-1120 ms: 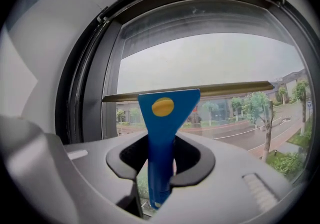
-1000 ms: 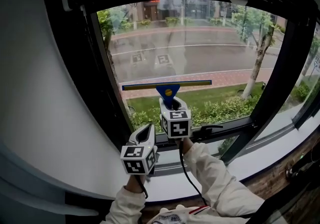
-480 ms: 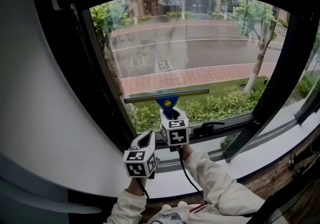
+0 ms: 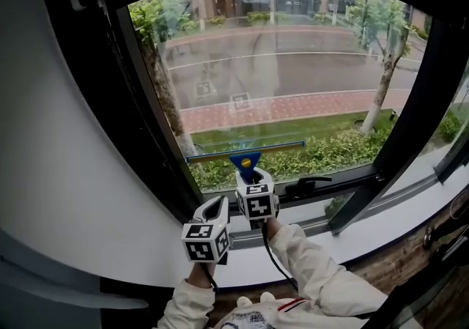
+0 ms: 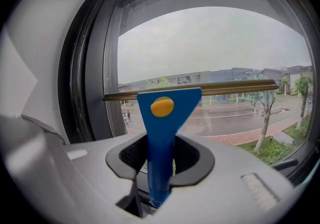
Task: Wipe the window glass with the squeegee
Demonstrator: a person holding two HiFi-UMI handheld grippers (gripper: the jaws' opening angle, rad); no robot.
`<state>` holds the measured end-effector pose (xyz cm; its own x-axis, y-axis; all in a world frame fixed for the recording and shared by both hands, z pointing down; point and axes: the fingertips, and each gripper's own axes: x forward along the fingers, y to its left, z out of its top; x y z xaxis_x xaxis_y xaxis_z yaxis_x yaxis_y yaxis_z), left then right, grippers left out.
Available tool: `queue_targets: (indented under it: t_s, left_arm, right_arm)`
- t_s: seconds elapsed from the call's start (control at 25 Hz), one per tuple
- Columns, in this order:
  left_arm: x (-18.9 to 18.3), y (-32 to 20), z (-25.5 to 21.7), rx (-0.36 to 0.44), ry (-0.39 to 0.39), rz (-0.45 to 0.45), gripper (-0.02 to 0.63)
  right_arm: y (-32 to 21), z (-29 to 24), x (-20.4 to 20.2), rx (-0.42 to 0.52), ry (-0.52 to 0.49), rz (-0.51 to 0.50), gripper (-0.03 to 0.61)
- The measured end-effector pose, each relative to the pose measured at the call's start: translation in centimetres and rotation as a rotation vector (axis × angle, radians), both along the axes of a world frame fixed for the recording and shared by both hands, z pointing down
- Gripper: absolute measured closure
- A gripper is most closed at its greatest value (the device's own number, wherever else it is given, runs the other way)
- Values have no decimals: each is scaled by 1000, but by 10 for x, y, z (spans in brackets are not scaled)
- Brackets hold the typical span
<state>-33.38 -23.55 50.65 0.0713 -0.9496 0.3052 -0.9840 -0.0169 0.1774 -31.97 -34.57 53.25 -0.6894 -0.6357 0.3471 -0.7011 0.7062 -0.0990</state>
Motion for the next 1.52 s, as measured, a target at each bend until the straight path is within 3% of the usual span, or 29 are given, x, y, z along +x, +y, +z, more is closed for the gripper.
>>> queue_targets:
  t_s: [0.64, 1.04, 1.52]
  left_arm:
    - [-2, 8, 32, -73, 5, -9, 612]
    - [-2, 11, 37, -85, 7, -15, 612]
    - [2, 19, 36, -84, 24, -28, 612]
  right_arm:
    - [6, 79, 1, -145, 69, -16, 451]
    - [1, 85, 0, -138, 69, -15, 451]
    - [14, 94, 12, -204, 154, -21, 451]
